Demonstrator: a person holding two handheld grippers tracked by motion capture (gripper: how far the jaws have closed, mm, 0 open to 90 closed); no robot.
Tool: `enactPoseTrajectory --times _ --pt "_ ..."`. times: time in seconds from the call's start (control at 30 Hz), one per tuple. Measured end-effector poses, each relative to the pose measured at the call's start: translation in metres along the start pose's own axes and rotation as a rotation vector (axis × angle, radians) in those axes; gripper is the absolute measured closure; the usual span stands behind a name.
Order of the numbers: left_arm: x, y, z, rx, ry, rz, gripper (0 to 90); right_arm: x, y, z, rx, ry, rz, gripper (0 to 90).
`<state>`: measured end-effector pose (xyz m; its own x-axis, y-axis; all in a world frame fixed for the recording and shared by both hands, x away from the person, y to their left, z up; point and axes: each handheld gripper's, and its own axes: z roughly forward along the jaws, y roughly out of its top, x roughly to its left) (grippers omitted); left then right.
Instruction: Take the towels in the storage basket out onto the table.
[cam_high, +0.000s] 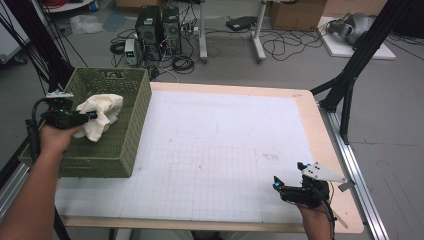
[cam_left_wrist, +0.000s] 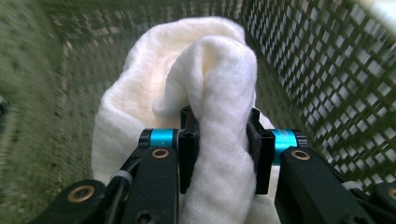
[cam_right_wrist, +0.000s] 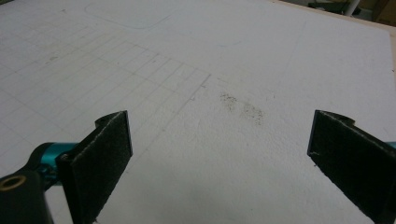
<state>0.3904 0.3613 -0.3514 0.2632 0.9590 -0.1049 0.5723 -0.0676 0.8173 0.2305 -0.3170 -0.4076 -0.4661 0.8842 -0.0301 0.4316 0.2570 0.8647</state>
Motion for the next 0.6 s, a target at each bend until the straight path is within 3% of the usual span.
enactPoseTrajectory --times 0.07,0.1,0.13,0.17,0.33,0.37,0.4,0.43,0.6 --pt "0.001 0.001 -0.008 -0.044 -0.003 -0.003 71.9 0.000 0.000 -0.001 -0.001 0.000 0.006 5.7" --pt "0.001 0.001 -0.008 -0.044 -0.003 -0.003 72.1 -0.001 0.000 -0.002 -0.003 -0.002 0.009 5.7" --pt "0.000 0.003 -0.014 -0.086 -0.011 -0.006 72.1 -0.001 0.000 -0.002 -0.007 -0.003 0.010 5.7" --pt "0.000 0.003 -0.014 -0.086 -0.011 -0.006 72.2 -0.001 0.000 -0.003 -0.007 -0.003 0.012 5.7" --pt "-0.004 0.006 -0.033 -0.203 -0.036 0.002 72.6 -0.001 0.001 -0.002 -0.006 -0.003 0.013 5.7" --pt "-0.004 0.006 -0.033 -0.203 -0.036 0.002 72.6 0.000 0.001 -0.002 -0.005 -0.003 0.013 5.7" --pt "-0.006 0.008 -0.039 -0.242 -0.058 -0.003 72.6 -0.001 0.001 -0.002 -0.006 -0.002 0.008 5.7" --pt "-0.006 0.008 -0.039 -0.242 -0.058 -0.003 72.6 -0.001 0.001 -0.002 -0.006 -0.003 0.007 5.7" --pt "-0.014 0.013 -0.055 -0.343 -0.103 -0.012 72.7 -0.001 0.001 -0.002 -0.007 -0.005 0.007 5.7"
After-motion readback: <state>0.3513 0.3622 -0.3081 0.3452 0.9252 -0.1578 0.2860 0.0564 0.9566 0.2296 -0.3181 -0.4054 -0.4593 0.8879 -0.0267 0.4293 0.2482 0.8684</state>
